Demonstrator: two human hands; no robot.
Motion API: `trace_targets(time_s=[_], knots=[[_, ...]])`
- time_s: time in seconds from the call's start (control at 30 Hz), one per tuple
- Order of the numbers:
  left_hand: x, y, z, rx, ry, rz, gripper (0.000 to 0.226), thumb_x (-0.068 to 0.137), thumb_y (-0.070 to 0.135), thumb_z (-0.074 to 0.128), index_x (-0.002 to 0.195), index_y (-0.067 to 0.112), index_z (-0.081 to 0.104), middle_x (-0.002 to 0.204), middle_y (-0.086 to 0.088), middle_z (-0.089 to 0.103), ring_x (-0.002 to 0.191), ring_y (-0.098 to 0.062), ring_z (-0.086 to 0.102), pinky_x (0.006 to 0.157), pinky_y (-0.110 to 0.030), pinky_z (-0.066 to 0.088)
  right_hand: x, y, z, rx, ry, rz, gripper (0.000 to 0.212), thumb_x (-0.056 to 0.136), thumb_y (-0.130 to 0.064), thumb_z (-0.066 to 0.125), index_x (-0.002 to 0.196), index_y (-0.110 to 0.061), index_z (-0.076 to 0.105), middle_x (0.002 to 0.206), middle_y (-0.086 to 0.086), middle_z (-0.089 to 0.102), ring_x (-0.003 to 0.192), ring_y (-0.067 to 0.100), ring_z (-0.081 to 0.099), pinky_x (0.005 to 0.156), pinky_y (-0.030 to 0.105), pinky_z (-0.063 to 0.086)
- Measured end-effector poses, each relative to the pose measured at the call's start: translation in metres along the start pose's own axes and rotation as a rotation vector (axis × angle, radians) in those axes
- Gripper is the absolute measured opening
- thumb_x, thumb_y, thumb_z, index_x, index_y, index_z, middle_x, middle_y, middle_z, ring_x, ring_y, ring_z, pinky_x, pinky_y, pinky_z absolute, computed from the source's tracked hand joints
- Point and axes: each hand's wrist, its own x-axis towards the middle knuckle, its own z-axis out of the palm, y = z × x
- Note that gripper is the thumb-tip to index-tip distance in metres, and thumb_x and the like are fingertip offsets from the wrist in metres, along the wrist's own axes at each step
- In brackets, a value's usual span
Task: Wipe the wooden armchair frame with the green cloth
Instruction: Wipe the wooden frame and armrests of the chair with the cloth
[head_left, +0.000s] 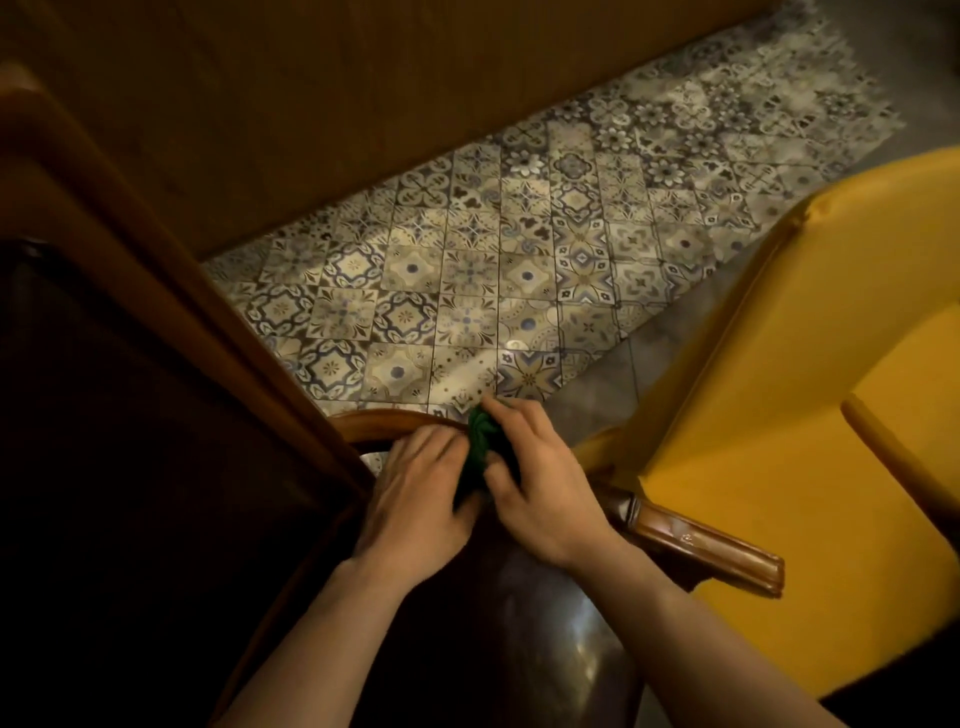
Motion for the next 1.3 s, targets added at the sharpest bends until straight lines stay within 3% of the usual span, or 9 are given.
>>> trace_targets(time_s=[0.1,0.17,0.23,0.3,0.37,0.43,0.6,0.93,1.3], knots=[[-0.002,-0.037,-0.009,-0.109,0.094,-0.006,0.051,0.073,0.032,0.059,0.119,0.011,0.063,0.131,-0.002,0.057,0.125,-0.022,0.049,0.108,-0.037,0.038,0.003,0.002,0.03,-0.255,-0.021,-0.086,0.06,0.096,-0.033,0.055,0.15,-0.012,0.039,0.153,0.011,0.043,0.145,0.029,0.034,0.12,0.041,0.028],[0.004,-0.055,-0.014,-0.142,0.138,-0.018,0.053,0.08,0.024,0.055,0.131,0.011,0.058,0.145,-0.004,0.051,0.137,-0.021,0.042,0.116,-0.039,0.032,0.008,0.001,0.05,-0.416,-0.055,-0.128,0.064,0.096,-0.041,0.051,0.153,-0.014,0.035,0.159,0.011,0.036,0.151,0.03,0.022,0.124,0.048,0.017],[0.015,-0.062,-0.011,-0.108,0.069,0.017,0.054,0.096,0.019,0.043,0.15,0.013,0.041,0.163,-0.002,0.032,0.152,-0.016,0.021,0.125,-0.039,0.016,0.012,0.002,0.066,-0.513,-0.066,-0.156,0.064,0.095,-0.036,0.052,0.152,-0.014,0.035,0.162,0.012,0.032,0.153,0.032,0.017,0.124,0.05,0.013],[0.023,-0.062,-0.001,-0.063,-0.034,0.06,0.057,0.105,0.035,0.021,0.161,0.02,0.017,0.169,0.004,0.008,0.155,-0.007,-0.003,0.126,-0.036,0.0,0.015,0.005,0.074,-0.565,-0.04,-0.176,0.057,0.095,-0.024,0.049,0.15,-0.011,0.039,0.162,0.014,0.031,0.152,0.032,0.019,0.123,0.049,0.016],[0.026,-0.063,0.008,-0.026,-0.084,0.066,0.065,0.1,0.048,-0.001,0.161,0.025,0.0,0.168,0.011,-0.005,0.152,-0.001,-0.015,0.125,-0.034,-0.006,0.018,0.011,0.076,-0.593,-0.001,-0.196,0.05,0.098,-0.019,0.046,0.148,-0.01,0.042,0.161,0.014,0.033,0.152,0.032,0.023,0.123,0.046,0.018],[0.026,-0.065,0.014,0.003,-0.085,0.069,0.067,0.097,0.051,-0.008,0.16,0.027,-0.005,0.168,0.013,-0.009,0.15,0.001,-0.019,0.125,-0.034,-0.007,0.021,0.018,0.072,-0.609,0.006,-0.211,0.048,0.1,-0.019,0.044,0.148,-0.014,0.042,0.161,0.013,0.033,0.15,0.032,0.026,0.123,0.045,0.022],[0.026,-0.066,0.022,0.149,-0.078,0.063,0.068,0.097,0.05,-0.009,0.159,0.024,-0.01,0.167,0.008,-0.016,0.151,-0.005,-0.023,0.124,-0.037,-0.01,0.004,0.031,0.046,-0.631,0.022,-0.13,0.054,0.098,-0.017,0.053,0.15,-0.017,0.041,0.16,0.015,0.036,0.146,0.035,0.035,0.118,0.046,0.034],[0.027,-0.063,0.028,0.182,-0.035,0.033,0.066,0.101,0.051,0.005,0.16,0.025,-0.007,0.169,0.006,-0.01,0.153,-0.009,-0.019,0.124,-0.038,-0.011,-0.048,0.057,0.004,-0.687,-0.017,0.024,0.067,0.094,-0.014,0.061,0.154,-0.021,0.033,0.164,0.009,0.029,0.15,0.035,0.027,0.119,0.05,0.03],[0.027,-0.065,0.033,0.177,-0.011,0.039,0.067,0.1,0.054,0.0,0.16,0.024,-0.006,0.168,0.008,-0.011,0.153,-0.007,-0.018,0.123,-0.033,-0.016,-0.037,0.047,0.019,-0.618,0.063,0.022,0.056,0.097,-0.011,0.057,0.15,-0.014,0.041,0.16,0.011,0.036,0.15,0.034,0.027,0.121,0.047,0.028]])
